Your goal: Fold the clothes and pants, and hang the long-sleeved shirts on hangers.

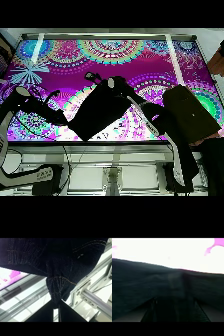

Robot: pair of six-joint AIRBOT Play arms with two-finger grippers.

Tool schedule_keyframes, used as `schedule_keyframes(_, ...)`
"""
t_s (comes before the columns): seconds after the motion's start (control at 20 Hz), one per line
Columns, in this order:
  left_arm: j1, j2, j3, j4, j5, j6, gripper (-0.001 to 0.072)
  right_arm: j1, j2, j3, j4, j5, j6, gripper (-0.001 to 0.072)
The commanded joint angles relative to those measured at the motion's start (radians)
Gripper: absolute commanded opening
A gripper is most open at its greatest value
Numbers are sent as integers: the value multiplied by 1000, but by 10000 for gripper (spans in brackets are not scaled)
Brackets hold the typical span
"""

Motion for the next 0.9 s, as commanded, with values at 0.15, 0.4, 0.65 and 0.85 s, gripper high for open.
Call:
schedule_keyframes(0.15,1,0,0,-1,20,2,33,-1,-8,0,51,105,-67,480)
schedule_keyframes(0.4,1,0,0,-3,20,11,33,23,-18,0,93,145,-106,314)
schedule_keyframes(0.65,1,0,0,-3,23,25,33,14,3,3,54,164,-41,21)
schedule_keyframes(0.85,22,1,64,5,23,51,32,-48,150,3,-76,146,86,21)
